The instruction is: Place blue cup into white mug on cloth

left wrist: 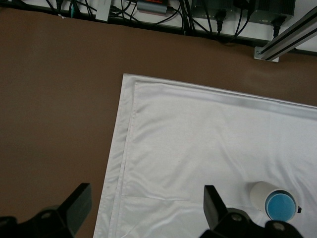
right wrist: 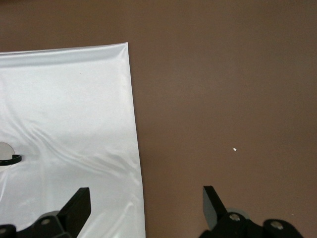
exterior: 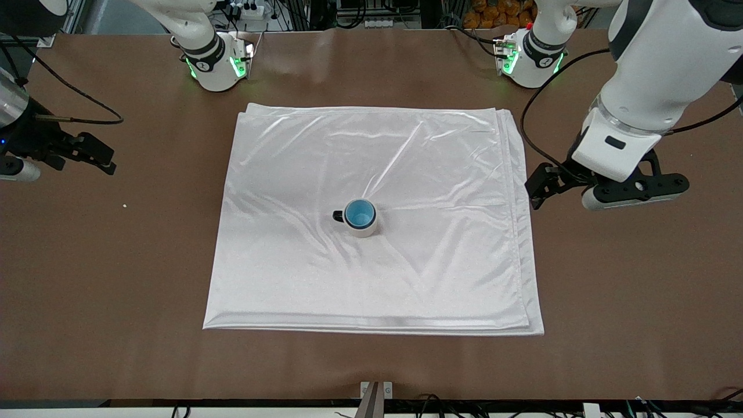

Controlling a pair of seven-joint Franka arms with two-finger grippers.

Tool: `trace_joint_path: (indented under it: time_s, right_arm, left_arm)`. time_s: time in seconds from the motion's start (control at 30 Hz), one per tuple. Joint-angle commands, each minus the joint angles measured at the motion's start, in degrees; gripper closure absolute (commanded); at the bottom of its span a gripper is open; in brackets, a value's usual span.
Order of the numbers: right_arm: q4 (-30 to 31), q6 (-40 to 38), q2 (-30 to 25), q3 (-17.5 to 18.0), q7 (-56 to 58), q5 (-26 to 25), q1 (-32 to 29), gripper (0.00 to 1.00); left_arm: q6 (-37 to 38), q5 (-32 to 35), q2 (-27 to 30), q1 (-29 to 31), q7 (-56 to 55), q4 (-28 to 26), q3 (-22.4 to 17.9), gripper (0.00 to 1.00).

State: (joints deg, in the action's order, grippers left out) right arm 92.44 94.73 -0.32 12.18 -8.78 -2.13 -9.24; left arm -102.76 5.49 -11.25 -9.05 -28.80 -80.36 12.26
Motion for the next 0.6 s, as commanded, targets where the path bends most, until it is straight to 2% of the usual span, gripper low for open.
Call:
trace_joint_path:
  time_s: [0.0, 0.27, 0.57]
  right_arm:
    - [-1.5, -1.0, 0.7, -4.4, -1.1, 0.5, 4.0, 0.00]
    - [-1.4, -0.7, 0.7, -7.2, -1.1, 0.2, 6.0, 0.00]
    - [-0.8, 1.0, 0.7, -7.4, -1.0, -0.6, 5.9, 0.00]
  left_arm:
    - [1.2, 0.5, 2.2, 2.9, 4.4, -1.4, 0.2, 0.00]
    - [2.7, 0.2, 2.8, 4.9, 7.0, -1.5, 0.3, 0.00]
    - [4.2, -0.5, 3.2, 5.6, 7.0, -1.4, 0.3, 0.00]
